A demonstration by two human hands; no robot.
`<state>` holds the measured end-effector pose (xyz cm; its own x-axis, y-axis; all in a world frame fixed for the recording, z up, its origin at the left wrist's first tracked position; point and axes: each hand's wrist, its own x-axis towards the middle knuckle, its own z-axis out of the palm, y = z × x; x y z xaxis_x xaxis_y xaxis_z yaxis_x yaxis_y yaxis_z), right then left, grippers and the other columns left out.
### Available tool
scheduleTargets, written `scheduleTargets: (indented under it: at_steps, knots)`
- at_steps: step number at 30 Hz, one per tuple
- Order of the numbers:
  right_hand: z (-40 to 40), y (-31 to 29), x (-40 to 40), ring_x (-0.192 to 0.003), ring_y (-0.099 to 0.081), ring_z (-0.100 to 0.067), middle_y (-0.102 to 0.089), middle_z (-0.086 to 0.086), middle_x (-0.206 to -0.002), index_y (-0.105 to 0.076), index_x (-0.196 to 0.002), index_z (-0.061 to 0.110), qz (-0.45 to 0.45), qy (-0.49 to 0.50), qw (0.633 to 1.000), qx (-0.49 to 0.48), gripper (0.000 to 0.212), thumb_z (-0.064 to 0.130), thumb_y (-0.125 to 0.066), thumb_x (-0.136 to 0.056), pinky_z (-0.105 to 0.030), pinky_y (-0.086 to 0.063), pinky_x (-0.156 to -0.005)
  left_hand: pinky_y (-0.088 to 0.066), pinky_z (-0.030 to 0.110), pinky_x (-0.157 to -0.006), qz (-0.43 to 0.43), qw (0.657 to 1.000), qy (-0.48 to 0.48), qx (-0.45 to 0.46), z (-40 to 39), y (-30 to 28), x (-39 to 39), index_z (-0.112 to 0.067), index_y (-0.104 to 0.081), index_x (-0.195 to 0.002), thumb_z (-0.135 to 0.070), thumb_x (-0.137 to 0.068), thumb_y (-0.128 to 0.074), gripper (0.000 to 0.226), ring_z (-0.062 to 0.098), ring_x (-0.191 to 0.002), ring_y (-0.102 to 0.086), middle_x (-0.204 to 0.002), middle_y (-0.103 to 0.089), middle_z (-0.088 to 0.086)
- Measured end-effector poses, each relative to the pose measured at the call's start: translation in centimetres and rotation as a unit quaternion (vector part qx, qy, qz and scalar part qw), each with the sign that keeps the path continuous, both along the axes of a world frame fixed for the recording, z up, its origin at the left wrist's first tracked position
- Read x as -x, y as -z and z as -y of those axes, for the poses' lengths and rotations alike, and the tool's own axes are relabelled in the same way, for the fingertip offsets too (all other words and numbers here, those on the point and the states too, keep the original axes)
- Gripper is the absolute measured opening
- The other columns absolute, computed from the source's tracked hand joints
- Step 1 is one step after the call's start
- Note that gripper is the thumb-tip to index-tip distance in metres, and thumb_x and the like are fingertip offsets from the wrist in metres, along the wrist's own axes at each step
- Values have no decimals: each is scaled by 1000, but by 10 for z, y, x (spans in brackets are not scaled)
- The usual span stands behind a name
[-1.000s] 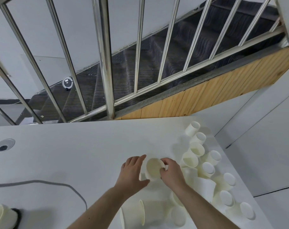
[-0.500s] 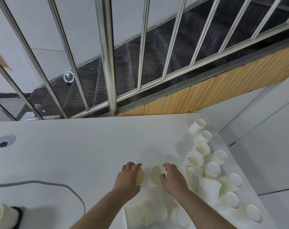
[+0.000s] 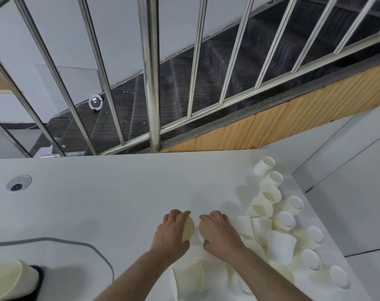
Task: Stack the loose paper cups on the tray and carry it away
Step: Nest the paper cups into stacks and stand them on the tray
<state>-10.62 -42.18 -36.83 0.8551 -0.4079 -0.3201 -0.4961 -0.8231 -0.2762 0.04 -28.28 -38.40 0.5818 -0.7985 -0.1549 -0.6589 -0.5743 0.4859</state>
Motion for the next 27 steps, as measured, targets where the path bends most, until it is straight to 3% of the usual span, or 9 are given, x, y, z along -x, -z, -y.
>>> scheduleTargets:
  at_steps: [12,27]
  knots:
    - [-41,-46,17,-134,-25,-15,-26,8,-143,-31,-146,31,87,20,996,20,70,21,-58,-82,-29,-46,-98,-47,24,-89,-19,996,-25,81,-39,-17,14,-29,-22,-146,-30,-80,-61,77,16,-128,-33,-140,-30,-7]
    - [-171,-78,71,-138,-19,-15,-21,7,-147,-29,-148,32,135,-17,990,25,71,21,-57,-84,-29,-46,-97,-44,24,-89,18,984,-93,152,-175,-54,71,-27,-27,-145,-26,-80,-64,75,16,-126,-36,-140,-32,-6]
